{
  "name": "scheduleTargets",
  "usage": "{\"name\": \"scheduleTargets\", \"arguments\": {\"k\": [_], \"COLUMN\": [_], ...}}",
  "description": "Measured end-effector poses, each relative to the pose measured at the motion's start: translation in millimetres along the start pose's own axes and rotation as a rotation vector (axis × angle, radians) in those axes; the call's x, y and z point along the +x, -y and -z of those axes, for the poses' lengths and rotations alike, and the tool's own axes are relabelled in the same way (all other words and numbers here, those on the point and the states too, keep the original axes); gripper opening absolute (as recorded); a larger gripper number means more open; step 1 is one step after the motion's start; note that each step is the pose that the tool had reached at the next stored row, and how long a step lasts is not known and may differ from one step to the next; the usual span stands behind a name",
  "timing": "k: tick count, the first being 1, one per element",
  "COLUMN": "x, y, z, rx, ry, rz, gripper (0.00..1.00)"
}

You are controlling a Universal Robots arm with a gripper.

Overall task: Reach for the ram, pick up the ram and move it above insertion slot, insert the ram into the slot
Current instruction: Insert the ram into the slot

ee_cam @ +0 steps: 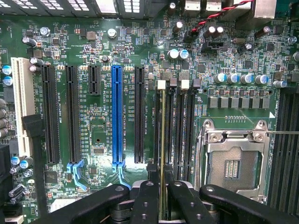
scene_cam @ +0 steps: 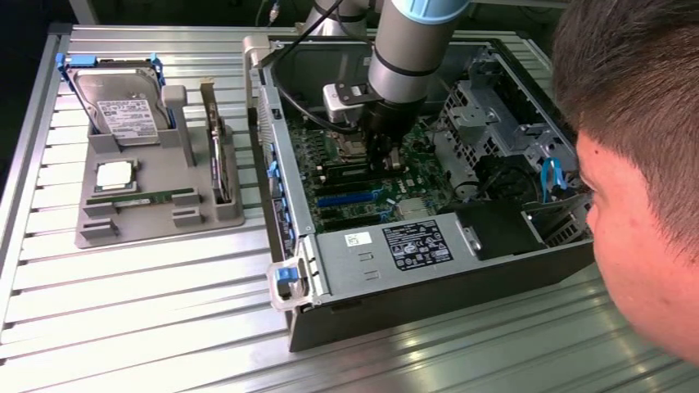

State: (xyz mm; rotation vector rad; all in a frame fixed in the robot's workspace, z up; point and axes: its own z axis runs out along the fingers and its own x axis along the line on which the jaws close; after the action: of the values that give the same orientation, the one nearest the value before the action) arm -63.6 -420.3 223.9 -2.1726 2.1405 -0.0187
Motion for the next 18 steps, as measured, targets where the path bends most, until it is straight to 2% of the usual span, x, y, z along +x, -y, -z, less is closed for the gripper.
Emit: {"name": "scheduleTargets", "arguments": {"k": [18], "x": [0.2], "y": [-0.2], "z": [-3.0], "rx": [0.0], "ry": [-0.0002], "rz": [0.0], "gripper": [0.14]}}
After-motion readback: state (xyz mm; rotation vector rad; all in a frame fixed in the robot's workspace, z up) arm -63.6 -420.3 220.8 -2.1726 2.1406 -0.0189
